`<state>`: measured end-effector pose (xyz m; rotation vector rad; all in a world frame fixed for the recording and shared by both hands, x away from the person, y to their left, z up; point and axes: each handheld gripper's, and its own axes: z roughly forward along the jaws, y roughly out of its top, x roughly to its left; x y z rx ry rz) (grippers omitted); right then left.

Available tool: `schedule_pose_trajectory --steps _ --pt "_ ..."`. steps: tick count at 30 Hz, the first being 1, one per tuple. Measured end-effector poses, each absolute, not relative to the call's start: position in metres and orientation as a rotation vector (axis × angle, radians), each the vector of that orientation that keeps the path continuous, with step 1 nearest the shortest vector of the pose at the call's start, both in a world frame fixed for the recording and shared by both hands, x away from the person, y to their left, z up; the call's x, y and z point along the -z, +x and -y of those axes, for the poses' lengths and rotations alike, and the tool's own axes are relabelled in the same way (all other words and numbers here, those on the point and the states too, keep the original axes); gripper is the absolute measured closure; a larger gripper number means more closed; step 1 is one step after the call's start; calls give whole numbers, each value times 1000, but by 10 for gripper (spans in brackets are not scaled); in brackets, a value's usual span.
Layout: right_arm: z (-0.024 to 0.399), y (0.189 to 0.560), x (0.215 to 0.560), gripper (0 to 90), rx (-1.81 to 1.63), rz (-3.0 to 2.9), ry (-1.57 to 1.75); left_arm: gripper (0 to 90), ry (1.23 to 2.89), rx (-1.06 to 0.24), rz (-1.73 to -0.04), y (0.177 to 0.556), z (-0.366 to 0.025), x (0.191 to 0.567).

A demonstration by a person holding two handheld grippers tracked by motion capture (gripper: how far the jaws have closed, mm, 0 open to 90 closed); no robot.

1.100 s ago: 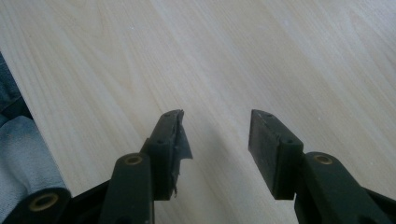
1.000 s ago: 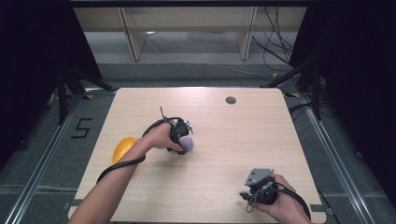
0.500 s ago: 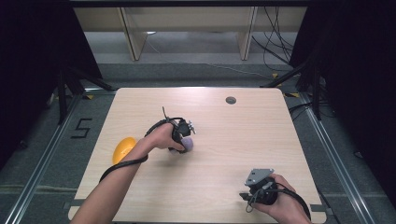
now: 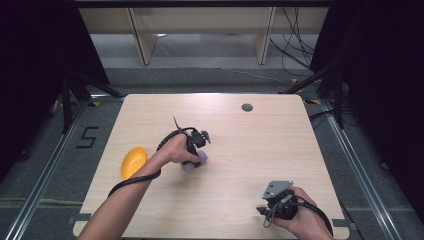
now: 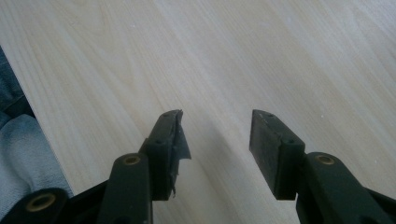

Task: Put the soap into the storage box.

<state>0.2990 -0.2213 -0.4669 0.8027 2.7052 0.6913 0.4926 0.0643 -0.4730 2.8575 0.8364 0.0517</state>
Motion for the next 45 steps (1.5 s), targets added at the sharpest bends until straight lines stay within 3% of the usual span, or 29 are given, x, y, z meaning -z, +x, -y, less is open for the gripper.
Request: schedule_pose_trajectory --steps 5,7,11,16,24,41,45 --pt "222 299 467 536 -692 -2698 795 490 2742 17 -1008 485 -67 472" --pt "222 300 467 535 -700 -2700 766 491 2731 -8 -1002 485 -69 472" --pt "222 299 467 534 -698 -2699 772 492 2636 -62 -1155 479 -72 470" --pt "222 297 466 534 -705 -2689 829 492 2494 -22 -1264 472 -75 469" --pt "222 297 465 534 -736 -2661 838 492 2448 -49 -1346 463 -81 462" --pt "224 296 460 535 -766 -2620 907 492 2417 -148 -1341 447 -103 446" --pt "223 296 460 535 -771 -2614 920 492 2379 -119 -1405 443 -106 446"
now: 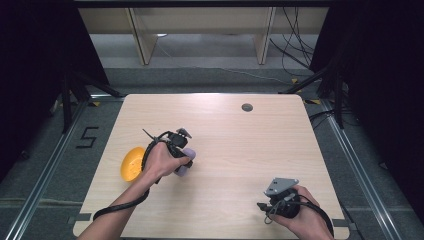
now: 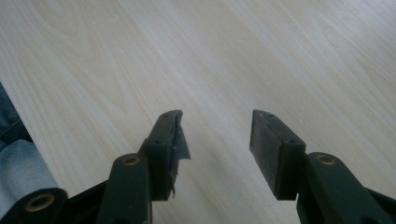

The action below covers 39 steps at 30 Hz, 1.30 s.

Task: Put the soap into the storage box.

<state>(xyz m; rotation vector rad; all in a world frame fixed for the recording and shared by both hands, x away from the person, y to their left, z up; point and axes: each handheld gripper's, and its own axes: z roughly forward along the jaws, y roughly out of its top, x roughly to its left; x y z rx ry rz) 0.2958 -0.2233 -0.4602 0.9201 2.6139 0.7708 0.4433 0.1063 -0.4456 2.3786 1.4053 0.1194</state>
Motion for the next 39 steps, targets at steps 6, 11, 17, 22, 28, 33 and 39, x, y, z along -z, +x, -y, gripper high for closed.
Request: schedule_pose_trajectory --steps 6,11,17,22,28,33,39 --pt "223 296 460 535 -773 -2610 918 492 2377 -147 -1403 438 -109 445" --pt "225 297 459 535 -771 -2615 896 492 2344 -120 -1444 431 -108 445" --pt "224 295 460 535 -775 -2613 916 492 2388 -143 -1394 428 -114 442" --pt "224 295 460 535 -773 -2612 919 492 2355 -134 -1412 424 -120 439" --pt "223 295 460 535 -777 -2603 936 492 2336 -139 -1425 419 -130 434" --pt "223 296 458 535 -762 -2618 920 492 2324 -144 -1449 417 -137 431" --pt "223 296 458 535 -762 -2618 922 492 2305 -159 -1466 415 -143 426"
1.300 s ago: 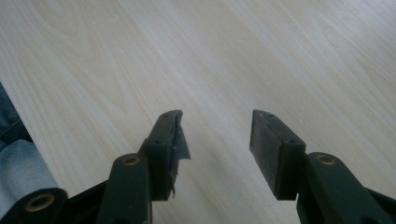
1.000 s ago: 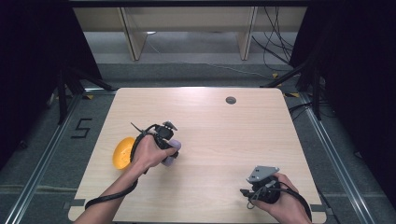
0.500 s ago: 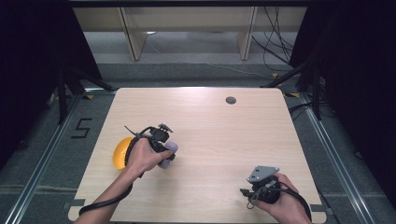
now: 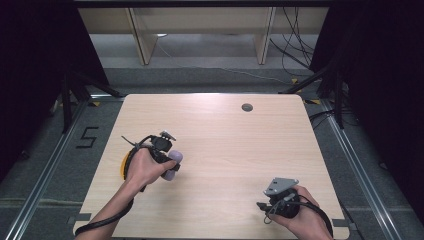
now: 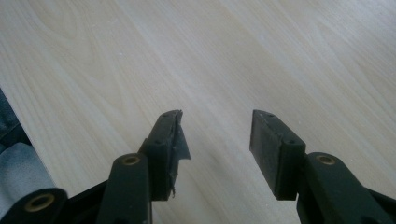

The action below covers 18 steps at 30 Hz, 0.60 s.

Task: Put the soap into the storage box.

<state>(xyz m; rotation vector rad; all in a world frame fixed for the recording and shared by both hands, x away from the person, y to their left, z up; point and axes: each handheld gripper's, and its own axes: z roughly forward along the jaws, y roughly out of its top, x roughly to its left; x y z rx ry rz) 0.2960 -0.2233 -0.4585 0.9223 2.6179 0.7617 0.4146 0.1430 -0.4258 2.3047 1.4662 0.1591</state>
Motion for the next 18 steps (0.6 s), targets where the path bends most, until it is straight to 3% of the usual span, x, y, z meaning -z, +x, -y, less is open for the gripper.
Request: schedule_pose_trajectory --steps 18 --pt "223 296 460 533 -775 -2601 926 492 2286 -172 -1497 408 -163 417"
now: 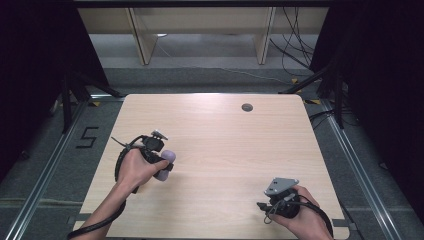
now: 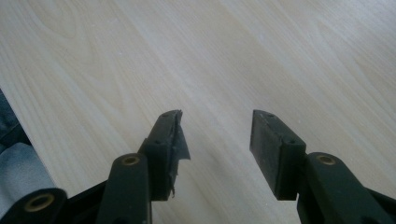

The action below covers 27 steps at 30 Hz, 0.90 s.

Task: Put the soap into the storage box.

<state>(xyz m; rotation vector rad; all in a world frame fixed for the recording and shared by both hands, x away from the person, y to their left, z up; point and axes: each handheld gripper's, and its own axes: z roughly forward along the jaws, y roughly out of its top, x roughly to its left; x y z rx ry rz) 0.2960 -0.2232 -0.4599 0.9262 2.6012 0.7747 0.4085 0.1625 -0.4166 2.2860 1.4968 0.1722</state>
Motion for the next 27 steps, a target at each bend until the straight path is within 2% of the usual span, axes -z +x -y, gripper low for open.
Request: schedule_pose_trajectory --steps 3,4,6,7,11,15,25,27 --pt "223 296 460 533 -775 -2601 926 492 2271 -173 -1521 407 -165 415" --pt "223 296 460 533 -775 -2601 926 492 2300 -199 -1474 409 -168 414" --pt "223 296 460 533 -774 -2602 927 492 2271 -180 -1515 407 -168 413" --pt "223 296 460 533 -776 -2602 936 492 2303 -200 -1476 409 -171 413" --pt "223 295 460 533 -778 -2602 938 492 2250 -183 -1533 406 -171 411" --pt "224 297 460 533 -776 -2597 916 492 2282 -214 -1497 408 -178 409" --pt "223 295 460 533 -776 -2602 935 492 2216 -206 -1571 408 -187 403" --pt "223 296 460 533 -776 -2601 934 492 2248 -225 -1535 410 -192 401"
